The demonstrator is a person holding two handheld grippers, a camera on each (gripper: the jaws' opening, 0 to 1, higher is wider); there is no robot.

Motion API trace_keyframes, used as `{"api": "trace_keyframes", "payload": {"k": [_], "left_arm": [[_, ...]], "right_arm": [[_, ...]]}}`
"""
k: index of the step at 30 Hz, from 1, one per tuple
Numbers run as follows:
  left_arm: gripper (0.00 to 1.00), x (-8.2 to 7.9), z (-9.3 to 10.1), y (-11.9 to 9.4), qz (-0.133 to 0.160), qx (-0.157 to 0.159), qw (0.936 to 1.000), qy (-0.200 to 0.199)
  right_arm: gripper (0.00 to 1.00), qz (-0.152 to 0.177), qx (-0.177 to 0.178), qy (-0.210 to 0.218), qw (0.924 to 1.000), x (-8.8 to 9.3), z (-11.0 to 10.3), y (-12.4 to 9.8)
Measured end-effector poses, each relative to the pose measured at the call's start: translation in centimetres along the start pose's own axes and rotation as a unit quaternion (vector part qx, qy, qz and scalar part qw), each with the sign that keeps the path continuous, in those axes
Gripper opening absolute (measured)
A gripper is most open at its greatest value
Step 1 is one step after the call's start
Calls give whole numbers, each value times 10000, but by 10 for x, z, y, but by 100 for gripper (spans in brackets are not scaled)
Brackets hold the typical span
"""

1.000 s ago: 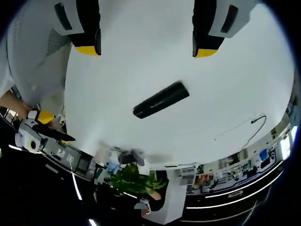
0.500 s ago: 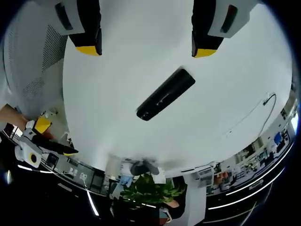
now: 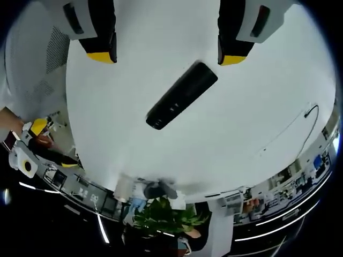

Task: Press the specified remote control buttons in sequence, fully releasing each button before pressing the next.

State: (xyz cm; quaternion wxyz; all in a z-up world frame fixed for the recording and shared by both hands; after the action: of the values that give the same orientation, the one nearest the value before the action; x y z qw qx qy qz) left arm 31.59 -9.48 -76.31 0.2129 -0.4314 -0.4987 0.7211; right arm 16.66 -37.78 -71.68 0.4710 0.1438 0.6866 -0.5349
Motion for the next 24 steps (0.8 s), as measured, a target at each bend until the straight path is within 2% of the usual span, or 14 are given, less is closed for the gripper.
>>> {"api": "trace_keyframes", "payload": {"k": [13, 24], "left_arm": [[80, -16, -11, 12, -176, 7, 9995, 273], [80, -17, -16, 29, -495, 22, 9974, 528]], "right_arm": [[80, -132, 24, -242, 9996, 0, -2, 2], [80, -203, 30, -292, 9994, 1, -1, 4]]}}
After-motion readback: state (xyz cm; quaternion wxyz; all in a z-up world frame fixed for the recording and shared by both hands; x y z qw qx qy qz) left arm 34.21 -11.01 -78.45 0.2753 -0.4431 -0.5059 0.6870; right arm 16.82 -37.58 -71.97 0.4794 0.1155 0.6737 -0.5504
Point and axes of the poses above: the point that each gripper's makers call its tool centre point, and the gripper's own axes: y roughly forward along the fingers, z roughly to its right, x roughly out of its underside, the point moved 9 cm from there along -y, roughly backward along the fingers, and after that the axes turned 14 degrees about -z, right-handed, at the moved point
